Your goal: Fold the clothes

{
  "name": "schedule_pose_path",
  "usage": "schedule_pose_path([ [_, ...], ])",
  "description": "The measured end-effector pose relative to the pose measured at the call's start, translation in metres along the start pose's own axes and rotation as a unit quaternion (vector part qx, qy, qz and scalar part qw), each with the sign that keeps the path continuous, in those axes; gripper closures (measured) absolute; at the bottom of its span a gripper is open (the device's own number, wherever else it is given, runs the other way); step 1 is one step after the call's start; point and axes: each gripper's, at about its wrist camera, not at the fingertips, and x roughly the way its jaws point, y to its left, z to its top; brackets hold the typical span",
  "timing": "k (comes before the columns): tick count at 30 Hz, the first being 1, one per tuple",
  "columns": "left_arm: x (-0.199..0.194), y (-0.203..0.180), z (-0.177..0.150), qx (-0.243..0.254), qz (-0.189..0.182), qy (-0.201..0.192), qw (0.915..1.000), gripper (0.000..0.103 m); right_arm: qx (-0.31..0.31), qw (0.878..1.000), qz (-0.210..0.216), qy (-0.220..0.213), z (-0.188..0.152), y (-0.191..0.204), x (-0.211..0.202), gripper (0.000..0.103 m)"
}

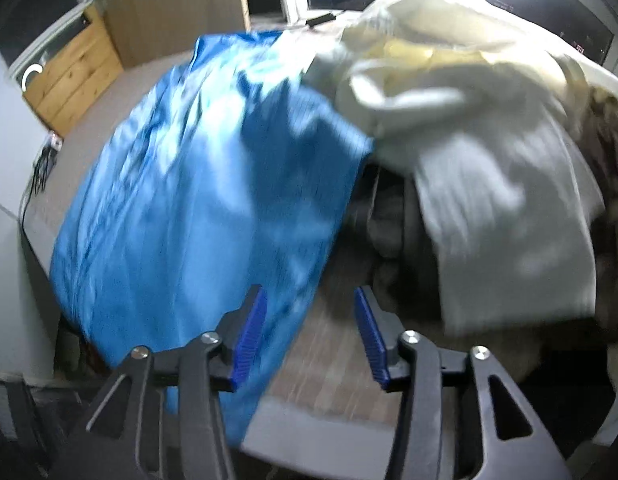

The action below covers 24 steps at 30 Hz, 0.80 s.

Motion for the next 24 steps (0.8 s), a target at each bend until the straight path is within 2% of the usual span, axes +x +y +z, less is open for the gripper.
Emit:
schedule_pose_path([
  [4,0.012,-0.021,0.012,0.009,-0.002,-0.005,0.9999,0.072,-0.007,1.000,-0.007,0.017,0.042,-0.011,0.033,0.056],
  [6,0.032,-0.033,0.021,0.007,-0.002,-0.006,1.0000,0.072,-0.018,0.999,-0.007,0.030,0.052,-0.015,0.045,0.056],
  [10,0.037,-0.039,0.020,0.013,0.006,-0.006,0.9999,0.071,-0.034,0.998,0.001,0.050,0.057,-0.027,0.057,0.056],
  [14,0.050,-0.051,0.021,0.018,0.006,0.008,0.9998,0.058,-0.029,0.996,0.034,0.071,0.063,-0.035,0.077,0.056],
  [16,0.050,-0.059,0.018,0.030,0.024,0.012,0.9992,0.058,-0.033,0.995,0.046,0.077,0.063,-0.036,0.082,0.056],
  [20,0.045,-0.070,0.016,0.041,0.050,-0.005,0.9979,0.058,-0.052,0.994,0.053,0.085,0.063,-0.032,0.088,0.054],
  [24,0.054,-0.067,0.015,0.023,0.052,-0.001,0.9984,0.060,-0.062,0.994,0.042,0.084,0.059,-0.027,0.089,0.054],
])
